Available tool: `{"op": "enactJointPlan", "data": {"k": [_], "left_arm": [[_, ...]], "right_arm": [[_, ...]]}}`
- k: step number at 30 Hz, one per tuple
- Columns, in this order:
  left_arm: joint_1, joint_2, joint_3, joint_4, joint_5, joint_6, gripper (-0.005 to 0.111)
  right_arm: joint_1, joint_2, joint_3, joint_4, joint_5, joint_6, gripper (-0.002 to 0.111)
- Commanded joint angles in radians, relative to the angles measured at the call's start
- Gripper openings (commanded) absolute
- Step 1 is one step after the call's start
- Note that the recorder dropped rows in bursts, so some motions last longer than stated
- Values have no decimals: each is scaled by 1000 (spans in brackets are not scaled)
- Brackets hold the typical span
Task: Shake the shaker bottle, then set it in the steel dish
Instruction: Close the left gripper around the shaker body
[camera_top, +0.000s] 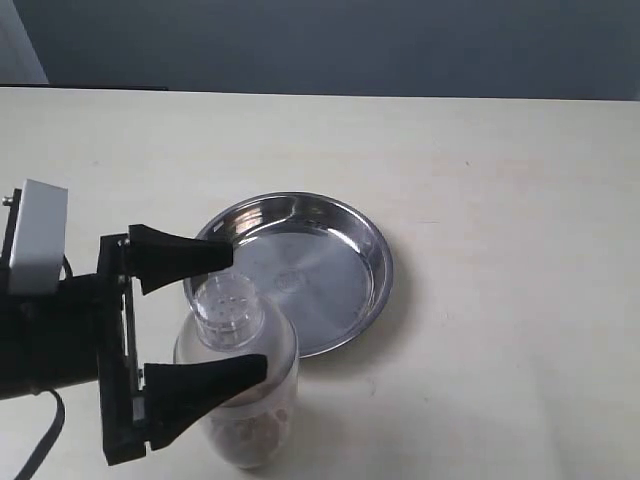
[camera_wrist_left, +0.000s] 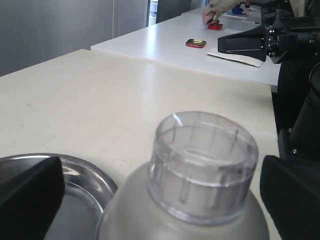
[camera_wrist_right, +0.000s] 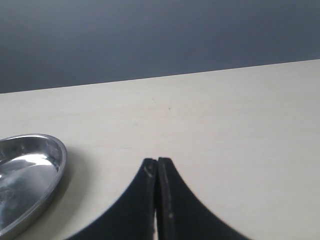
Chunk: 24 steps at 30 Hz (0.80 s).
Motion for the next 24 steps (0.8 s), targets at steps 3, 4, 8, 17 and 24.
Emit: {"op": "enactJointPlan", "data": {"k": [3, 4, 8, 17, 24], "left_arm": [[-7, 59, 2, -5, -8, 30, 106], [-7, 65, 2, -5, -8, 31, 106], [-7, 113, 2, 7, -8, 55, 105], [-7, 204, 2, 19, -8, 100, 105], [-7, 299, 2, 11, -8, 157, 105]], "right_arm": [[1, 5, 1, -1, -16, 0, -1], [1, 5, 1, -1, -16, 0, -1], [1, 5, 1, -1, -13, 0, -1], [1, 5, 1, -1, -13, 0, -1], [1, 5, 1, -1, -15, 0, -1]]}}
